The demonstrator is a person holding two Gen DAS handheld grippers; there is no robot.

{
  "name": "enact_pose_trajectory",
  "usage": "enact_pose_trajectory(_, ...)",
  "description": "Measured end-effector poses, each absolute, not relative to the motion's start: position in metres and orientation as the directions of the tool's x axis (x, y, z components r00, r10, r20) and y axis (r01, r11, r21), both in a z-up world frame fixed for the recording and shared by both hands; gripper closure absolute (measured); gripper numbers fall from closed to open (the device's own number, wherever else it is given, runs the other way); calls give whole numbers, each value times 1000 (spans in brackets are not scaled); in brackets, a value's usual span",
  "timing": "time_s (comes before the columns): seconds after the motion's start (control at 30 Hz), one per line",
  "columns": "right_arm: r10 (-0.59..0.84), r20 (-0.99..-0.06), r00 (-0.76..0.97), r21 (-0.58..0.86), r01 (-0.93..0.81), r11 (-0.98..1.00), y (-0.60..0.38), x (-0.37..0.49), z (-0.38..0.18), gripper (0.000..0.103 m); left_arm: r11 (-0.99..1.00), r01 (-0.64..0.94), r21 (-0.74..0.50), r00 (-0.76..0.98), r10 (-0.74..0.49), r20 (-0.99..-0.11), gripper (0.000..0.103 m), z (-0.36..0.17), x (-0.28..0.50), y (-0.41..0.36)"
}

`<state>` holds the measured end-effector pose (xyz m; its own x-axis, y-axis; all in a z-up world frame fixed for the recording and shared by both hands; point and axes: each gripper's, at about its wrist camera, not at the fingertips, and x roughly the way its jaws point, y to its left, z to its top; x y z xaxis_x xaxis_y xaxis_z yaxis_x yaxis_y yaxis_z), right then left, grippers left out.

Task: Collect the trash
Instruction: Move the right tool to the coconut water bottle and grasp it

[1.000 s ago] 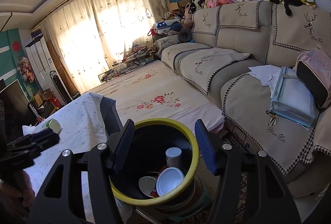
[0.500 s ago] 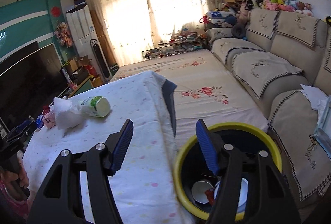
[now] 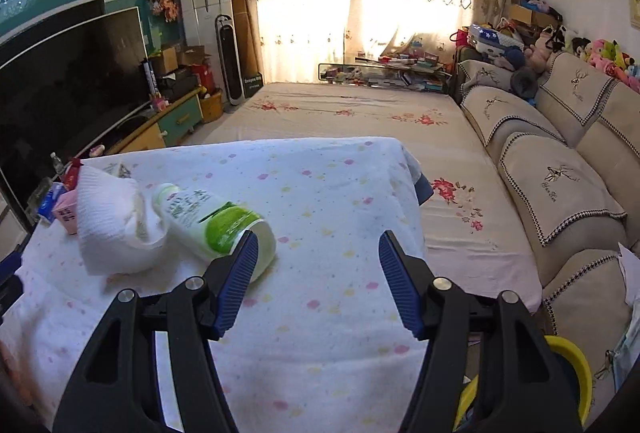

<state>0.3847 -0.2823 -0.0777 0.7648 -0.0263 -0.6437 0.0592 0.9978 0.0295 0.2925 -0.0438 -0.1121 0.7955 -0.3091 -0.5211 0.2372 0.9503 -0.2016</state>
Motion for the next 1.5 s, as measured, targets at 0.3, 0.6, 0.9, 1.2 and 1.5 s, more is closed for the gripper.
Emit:
enact_pose_trajectory(0.3, -19, -708, 706, -19, 8, 1000, -291, 452, -119, 43, 946, 242, -217, 787, -322, -526, 18, -111, 291, -46)
enact_pose_trajectory(0.6, 212, -720, 661, 82, -222, 972, -257, 417, -117, 43, 949, 236, -211, 776, -314, -547, 18, -114, 296, -48)
enact_pose_trajectory(0.9, 198, -636, 745, 136, -144, 980, -245, 351, -75, 42, 949, 233, -213, 778, -313, -545, 18, -114, 294, -48)
enact_pose_trajectory(1.2, 198, -691, 695, 75, -203, 976, -180, 354, -106, 33, 951, 234, -200, 784, -307, -539, 18, -111, 292, -49)
enact_pose_trajectory(1.5, 186, -721, 667, 100, -166, 981, -177, 380, -125, 52, 950, 242, -199, 785, -312, -535, 18, -110, 291, -49)
